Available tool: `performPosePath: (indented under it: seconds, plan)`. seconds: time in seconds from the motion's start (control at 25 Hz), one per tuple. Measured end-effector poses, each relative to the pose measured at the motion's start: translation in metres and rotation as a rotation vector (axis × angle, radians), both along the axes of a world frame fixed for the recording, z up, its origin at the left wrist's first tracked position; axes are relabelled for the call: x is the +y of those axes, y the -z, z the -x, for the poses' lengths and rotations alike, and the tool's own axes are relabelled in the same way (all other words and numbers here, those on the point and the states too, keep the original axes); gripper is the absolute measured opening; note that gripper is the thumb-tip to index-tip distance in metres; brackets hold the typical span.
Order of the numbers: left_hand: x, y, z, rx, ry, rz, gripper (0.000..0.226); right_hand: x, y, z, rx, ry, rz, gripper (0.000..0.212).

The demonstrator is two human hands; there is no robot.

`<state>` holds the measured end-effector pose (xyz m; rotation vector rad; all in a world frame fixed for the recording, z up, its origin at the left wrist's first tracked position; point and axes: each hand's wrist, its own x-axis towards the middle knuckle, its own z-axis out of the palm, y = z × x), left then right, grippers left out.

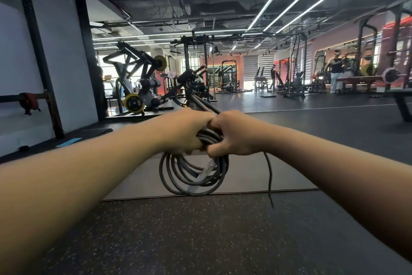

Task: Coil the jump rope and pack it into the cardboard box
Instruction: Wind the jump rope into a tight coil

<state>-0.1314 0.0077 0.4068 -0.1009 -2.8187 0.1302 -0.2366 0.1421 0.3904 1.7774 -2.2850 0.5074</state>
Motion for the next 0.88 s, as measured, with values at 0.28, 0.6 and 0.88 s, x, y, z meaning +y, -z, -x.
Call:
performPosePath:
  seconds: [0.28, 0.6, 0.88]
  plan:
    - [-0.001, 0.003, 0.000, -0.010, -0.058, -0.330, 0.019, 0.012, -0.001, 0.007, -0.381, 0.011, 0.178, 0.048]
    - [-0.002, 0.016, -0.002, -0.058, -0.044, -0.820, 0.008, 0.015, 0.026, 0.018, -0.874, -0.144, 0.515, 0.073]
    - [-0.002, 0.010, -0.014, -0.297, 0.050, -1.081, 0.039, 0.011, 0.026, 0.020, -0.656, -0.205, 0.462, 0.060]
